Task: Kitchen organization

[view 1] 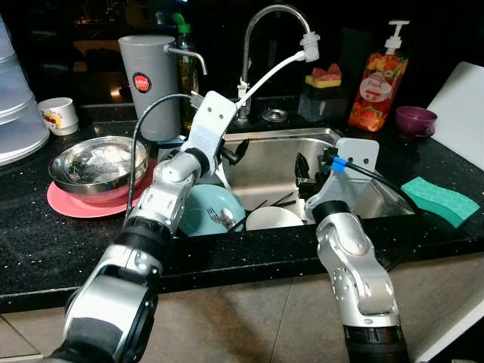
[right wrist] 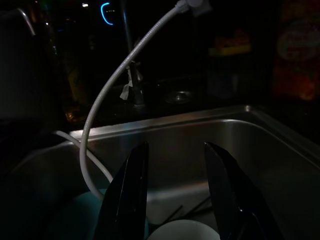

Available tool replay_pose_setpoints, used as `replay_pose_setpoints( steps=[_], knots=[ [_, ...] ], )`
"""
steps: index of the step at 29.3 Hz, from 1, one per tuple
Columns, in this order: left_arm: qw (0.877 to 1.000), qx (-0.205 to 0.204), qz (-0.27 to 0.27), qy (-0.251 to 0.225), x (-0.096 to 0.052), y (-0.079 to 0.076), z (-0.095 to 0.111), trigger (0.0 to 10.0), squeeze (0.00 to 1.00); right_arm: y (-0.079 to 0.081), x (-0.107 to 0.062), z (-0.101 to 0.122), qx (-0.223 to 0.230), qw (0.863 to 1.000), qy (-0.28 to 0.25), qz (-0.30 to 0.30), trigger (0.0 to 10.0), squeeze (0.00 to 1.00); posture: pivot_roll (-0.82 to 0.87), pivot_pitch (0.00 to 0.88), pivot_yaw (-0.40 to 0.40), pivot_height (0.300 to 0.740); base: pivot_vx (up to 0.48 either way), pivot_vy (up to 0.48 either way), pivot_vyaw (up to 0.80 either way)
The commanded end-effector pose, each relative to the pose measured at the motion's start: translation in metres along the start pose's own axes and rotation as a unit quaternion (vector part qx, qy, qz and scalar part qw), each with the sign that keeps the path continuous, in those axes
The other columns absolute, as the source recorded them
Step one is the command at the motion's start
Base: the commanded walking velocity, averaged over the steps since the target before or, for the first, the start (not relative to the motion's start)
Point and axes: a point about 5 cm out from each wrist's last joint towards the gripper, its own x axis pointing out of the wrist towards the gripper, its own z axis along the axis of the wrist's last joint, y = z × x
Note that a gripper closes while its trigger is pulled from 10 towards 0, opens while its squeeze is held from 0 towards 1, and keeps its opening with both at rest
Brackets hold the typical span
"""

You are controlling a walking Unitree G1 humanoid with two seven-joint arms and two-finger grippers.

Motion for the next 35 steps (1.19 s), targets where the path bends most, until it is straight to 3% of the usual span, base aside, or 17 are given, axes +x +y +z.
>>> replay_pose_setpoints(
  steps=[1, 9, 11, 12, 14, 16, 20, 23, 30, 31, 35],
  knots=[
    [1.000, 0.021, -0.006, 0.013, -0.008, -0.002, 0.000, 10.0, 0.00, 0.000, -0.002, -0.002, 0.006, 1.000, 0.009, -0.001, 10.0, 0.00, 0.11, 0.148, -0.013, 0.740, 0.000, 0.000, 0.00],
    [0.998, -0.008, 0.046, 0.038, -0.028, 0.005, 0.001, 10.0, 0.00, -0.001, -0.004, -0.006, 0.017, 0.999, 0.029, -0.010, 10.0, 0.00, 0.12, 0.153, -0.022, 0.740, 0.000, 0.000, 0.00],
    [0.998, -0.003, 0.052, 0.041, -0.035, 0.006, 0.002, 10.0, 0.00, 0.000, -0.003, -0.008, 0.021, 0.999, 0.045, -0.007, 10.0, 0.00, 0.12, 0.154, -0.023, 0.740, 0.000, 0.000, 0.00],
    [0.997, 0.019, 0.051, 0.049, -0.039, 0.006, 0.002, 10.0, 0.00, 0.001, -0.003, -0.008, 0.020, 0.999, 0.050, -0.005, 10.0, 0.00, 0.12, 0.156, -0.027, 0.740, 0.000, 0.000, 0.00],
    [0.997, 0.017, 0.047, 0.063, -0.043, 0.007, 0.002, 10.0, 0.00, 0.002, -0.004, -0.008, 0.017, 0.998, 0.056, -0.007, 10.0, 0.00, 0.12, 0.158, -0.030, 0.740, 0.000, 0.000, 0.00],
    [0.995, -0.030, 0.052, 0.083, -0.049, 0.009, 0.000, 10.0, 0.00, 0.002, -0.004, -0.010, 0.014, 0.997, 0.076, -0.015, 10.0, 0.00, 0.12, 0.160, -0.036, 0.740, 0.000, 0.000, 0.00],
    [0.989, -0.112, 0.078, 0.062, -0.060, 0.015, 0.003, 10.0, 0.00, -0.003, -0.004, -0.010, 0.027, 0.995, 0.087, -0.031, 10.0, 0.00, 0.12, 0.159, -0.043, 0.740, 0.000, 0.000, 0.00],
    [0.992, -0.087, 0.087, 0.041, -0.080, 0.012, 0.003, 10.0, 0.00, -0.009, -0.008, -0.010, 0.029, 0.996, 0.085, -0.027, 10.0, 0.00, 0.12, 0.157, -0.054, 0.740, 0.000, 0.000, 0.00],
    [0.992, -0.081, 0.082, 0.050, -0.099, 0.007, 0.001, 10.0, 0.00, -0.013, -0.014, -0.012, 0.005, 0.996, 0.091, -0.012, 10.0, 0.00, 0.13, 0.151, -0.066, 0.740, 0.000, 0.000, 0.00],
    [0.991, -0.086, 0.076, 0.076, -0.111, 0.004, -0.006, 10.0, 0.00, -0.014, -0.018, -0.013, 0.002, 0.995, 0.097, 0.004, 10.0, 0.00, 0.13, 0.146, -0.074, 0.740, 0.000, 0.000, 0.00],
    [0.989, -0.068, 0.055, 0.118, -0.121, -0.004, -0.015, 10.0, 0.00, -0.017, -0.019, -0.011, -0.010, 0.996, 0.086, 0.004, 10.0, 0.00, 0.14, 0.141, -0.083, 0.740, 0.000, 0.000, 0.00]
  ],
)
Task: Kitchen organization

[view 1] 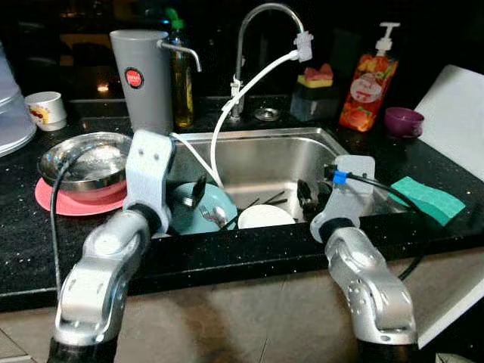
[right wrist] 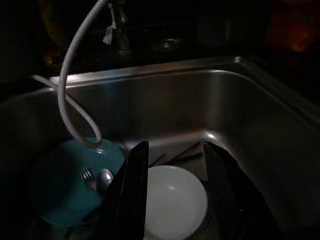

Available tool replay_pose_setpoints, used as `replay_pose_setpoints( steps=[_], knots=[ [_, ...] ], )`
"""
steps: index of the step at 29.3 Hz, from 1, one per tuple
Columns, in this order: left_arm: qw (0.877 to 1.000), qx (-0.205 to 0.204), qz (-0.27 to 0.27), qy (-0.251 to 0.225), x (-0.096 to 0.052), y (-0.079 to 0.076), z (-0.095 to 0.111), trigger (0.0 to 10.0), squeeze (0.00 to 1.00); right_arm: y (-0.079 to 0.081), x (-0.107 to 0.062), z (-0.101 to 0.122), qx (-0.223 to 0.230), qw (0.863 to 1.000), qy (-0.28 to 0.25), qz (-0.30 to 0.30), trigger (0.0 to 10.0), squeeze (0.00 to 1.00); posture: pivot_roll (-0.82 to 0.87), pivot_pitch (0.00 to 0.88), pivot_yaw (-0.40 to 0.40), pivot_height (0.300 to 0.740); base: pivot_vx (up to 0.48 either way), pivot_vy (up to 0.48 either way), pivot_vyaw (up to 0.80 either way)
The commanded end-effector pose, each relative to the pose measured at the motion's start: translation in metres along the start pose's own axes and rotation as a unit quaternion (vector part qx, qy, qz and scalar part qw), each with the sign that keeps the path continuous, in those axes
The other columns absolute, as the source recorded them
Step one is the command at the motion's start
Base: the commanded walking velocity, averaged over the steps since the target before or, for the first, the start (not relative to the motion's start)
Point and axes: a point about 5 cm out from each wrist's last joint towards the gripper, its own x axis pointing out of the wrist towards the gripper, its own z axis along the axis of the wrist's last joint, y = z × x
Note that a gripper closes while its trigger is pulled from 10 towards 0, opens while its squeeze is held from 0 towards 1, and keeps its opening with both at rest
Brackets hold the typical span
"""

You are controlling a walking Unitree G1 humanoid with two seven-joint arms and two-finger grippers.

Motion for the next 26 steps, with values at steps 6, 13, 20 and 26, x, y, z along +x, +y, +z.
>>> replay_pose_setpoints(
  steps=[6, 13, 20, 26],
  knots=[
    [0.998, 0.053, -0.017, -0.005, -0.012, -0.015, -0.004, 10.0, 0.00, -0.002, -0.003, 0.007, -0.044, 0.999, -0.019, 0.017, 10.0, 0.00, 0.14, 0.132, -0.089, 0.740, 0.000, 0.000, 0.00],
    [0.999, 0.020, 0.041, 0.008, -0.006, -0.005, -0.010, 10.0, 0.00, -0.002, 0.006, 0.019, -0.057, 0.997, -0.053, -0.013, 10.0, 0.00, 0.13, 0.118, -0.094, 0.740, 0.000, 0.000, 0.00],
    [0.998, 0.022, 0.052, -0.002, -0.009, -0.005, -0.010, 10.0, 0.00, 0.001, 0.009, 0.019, -0.055, 0.997, -0.055, -0.008, 10.0, 0.00, 0.13, 0.111, -0.103, 0.740, 0.000, 0.000, 0.00],
    [0.998, 0.025, 0.060, -0.007, -0.007, 0.000, -0.008, 10.0, 0.00, 0.007, 0.012, 0.018, -0.046, 0.997, -0.057, -0.004, 10.0, 0.00, 0.13, 0.111, -0.105, 0.740, 0.000, 0.000, 0.00]
  ],
)
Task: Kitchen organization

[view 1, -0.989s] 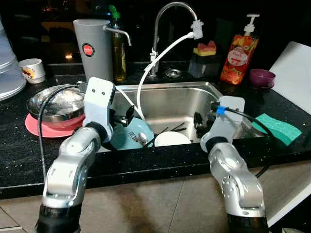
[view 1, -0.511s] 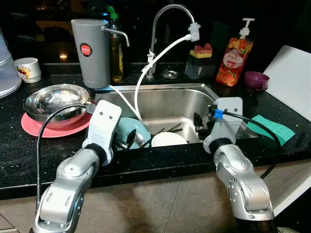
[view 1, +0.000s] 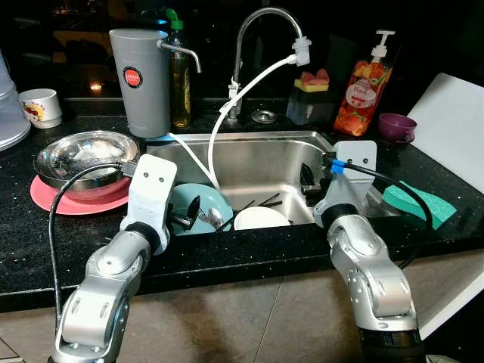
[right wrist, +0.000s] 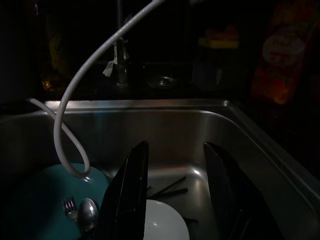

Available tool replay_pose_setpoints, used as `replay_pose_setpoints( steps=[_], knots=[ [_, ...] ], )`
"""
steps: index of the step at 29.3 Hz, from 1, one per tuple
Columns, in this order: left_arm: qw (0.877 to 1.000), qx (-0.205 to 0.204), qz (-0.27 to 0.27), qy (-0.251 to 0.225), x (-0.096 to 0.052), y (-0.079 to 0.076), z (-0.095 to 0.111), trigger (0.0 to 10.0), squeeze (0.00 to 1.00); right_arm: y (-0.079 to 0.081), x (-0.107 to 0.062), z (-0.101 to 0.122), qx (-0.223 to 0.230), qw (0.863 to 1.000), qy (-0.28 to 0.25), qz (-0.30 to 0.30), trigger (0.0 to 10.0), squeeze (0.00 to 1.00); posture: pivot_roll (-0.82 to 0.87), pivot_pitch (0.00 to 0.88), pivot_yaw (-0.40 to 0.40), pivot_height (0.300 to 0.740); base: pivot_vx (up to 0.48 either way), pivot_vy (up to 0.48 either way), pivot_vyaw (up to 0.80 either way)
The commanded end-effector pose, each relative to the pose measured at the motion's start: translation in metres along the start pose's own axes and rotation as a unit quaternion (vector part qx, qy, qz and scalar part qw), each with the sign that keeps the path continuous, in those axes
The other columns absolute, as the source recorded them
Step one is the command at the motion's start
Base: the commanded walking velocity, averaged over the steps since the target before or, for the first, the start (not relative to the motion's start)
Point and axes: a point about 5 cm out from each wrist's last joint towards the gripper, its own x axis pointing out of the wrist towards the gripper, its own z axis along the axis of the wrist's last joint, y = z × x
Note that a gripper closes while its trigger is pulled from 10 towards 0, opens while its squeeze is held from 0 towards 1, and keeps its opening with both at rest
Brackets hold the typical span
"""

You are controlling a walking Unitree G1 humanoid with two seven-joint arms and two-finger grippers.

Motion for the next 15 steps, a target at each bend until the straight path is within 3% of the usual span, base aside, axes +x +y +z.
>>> replay_pose_setpoints(
  steps=[1, 10, 15],
  knots=[
    [1.000, 0.003, 0.007, -0.001, 0.001, 0.002, -0.001, 10.0, 0.00, 0.003, 0.002, -0.001, -0.003, 1.000, -0.001, 0.001, 10.0, 0.00, 0.13, 0.111, -0.105, 0.740, 0.000, 0.000, 0.00],
    [0.997, 0.065, 0.029, -0.022, 0.013, 0.010, 0.007, 10.0, 0.00, 0.007, 0.002, -0.002, 0.006, 1.000, -0.002, 0.005, 10.0, 0.00, 0.12, 0.108, -0.098, 0.740, 0.000, 0.000, 0.00],
    [0.998, 0.057, 0.019, -0.023, 0.016, 0.009, 0.009, 10.0, 0.00, 0.005, 0.002, -0.004, 0.007, 1.000, -0.002, 0.000, 10.0, 0.00, 0.12, 0.100, -0.089, 0.740, 0.000, 0.000, 0.00]
  ],
)
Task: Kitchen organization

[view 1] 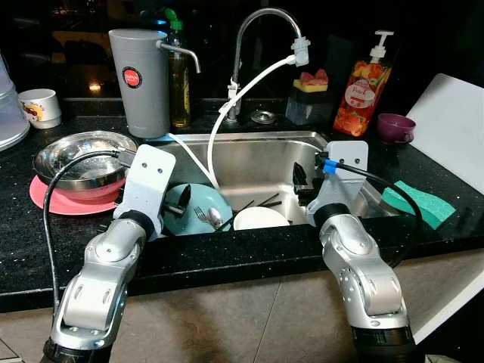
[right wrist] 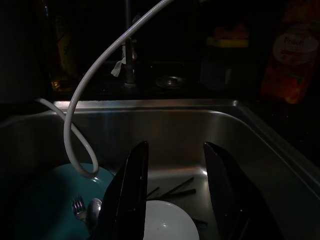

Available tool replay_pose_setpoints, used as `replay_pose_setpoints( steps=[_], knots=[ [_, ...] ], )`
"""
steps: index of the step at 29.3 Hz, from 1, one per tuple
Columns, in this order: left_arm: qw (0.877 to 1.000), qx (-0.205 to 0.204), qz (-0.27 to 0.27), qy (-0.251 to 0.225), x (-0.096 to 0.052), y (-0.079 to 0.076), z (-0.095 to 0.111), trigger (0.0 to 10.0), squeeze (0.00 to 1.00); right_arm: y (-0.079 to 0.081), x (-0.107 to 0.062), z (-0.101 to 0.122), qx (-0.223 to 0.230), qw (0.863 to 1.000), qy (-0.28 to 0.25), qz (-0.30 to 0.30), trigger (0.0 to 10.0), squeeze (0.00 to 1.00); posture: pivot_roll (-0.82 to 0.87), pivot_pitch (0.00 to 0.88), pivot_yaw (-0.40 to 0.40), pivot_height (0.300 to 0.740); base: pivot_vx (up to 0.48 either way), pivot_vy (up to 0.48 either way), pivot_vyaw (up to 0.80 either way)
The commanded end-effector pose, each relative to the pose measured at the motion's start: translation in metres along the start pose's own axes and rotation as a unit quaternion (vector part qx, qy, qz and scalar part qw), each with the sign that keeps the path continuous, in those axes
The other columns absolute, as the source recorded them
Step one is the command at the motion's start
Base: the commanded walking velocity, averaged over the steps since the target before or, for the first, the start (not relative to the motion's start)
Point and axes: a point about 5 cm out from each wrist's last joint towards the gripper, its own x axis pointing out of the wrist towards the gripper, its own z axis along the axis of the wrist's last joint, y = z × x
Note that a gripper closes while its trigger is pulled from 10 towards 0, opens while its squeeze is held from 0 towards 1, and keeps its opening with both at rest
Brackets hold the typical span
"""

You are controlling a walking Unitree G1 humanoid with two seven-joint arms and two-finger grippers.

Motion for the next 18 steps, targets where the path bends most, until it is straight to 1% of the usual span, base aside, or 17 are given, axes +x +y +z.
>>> replay_pose_setpoints(
  steps=[1, 5, 10, 14, 18],
  knots=[
    [1.000, 0.002, -0.009, -0.003, 0.0016, -0.0018, 0.0009, 10.0, 0.00, -0.0034, -0.0001, -0.0011, 0.002, 1.000, -0.002, -0.012, 10.0, 0.00, 0.12, 0.100, -0.089, 0.740, 0.000, 0.000, 0.00],
    [1.000, 0.005, -0.011, -0.012, 0.0038, -0.0022, 0.0031, 10.0, 0.00, -0.0014, 0.0007, -0.0005, 0.005, 1.000, -0.004, -0.012, 10.0, 0.00, 0.11, 0.100, -0.087, 0.740, 0.000, 0.000, 0.00],
    [0.999, 0.026, -0.031, -0.028, 0.0046, -0.0080, 0.0079, 10.0, 0.00, -0.0045, 0.0006, -0.0026, 0.002, 1.000, -0.001, -0.015, 10.0, 0.00, 0.12, 0.098, -0.086, 0.740, 0.000, 0.000, 0.00],
    [0.999, 0.024, -0.024, -0.034, 0.0061, -0.0046, 0.0107, 10.0, 0.00, -0.0035, 0.0019, -0.0003, 0.008, 1.000, -0.004, -0.019, 10.0, 0.00, 0.11, 0.098, -0.091, 0.740, 0.000, 0.000, 0.00],
    [0.999, 0.024, -0.024, -0.034, 0.0061, -0.0046, 0.0107, 10.0, 0.00, -0.0035, 0.0019, -0.0003, 0.008, 1.000, -0.004, -0.019, 10.0, 0.00, 0.11, 0.098, -0.091, 0.740, 0.000, 0.000, 0.00]
  ],
)
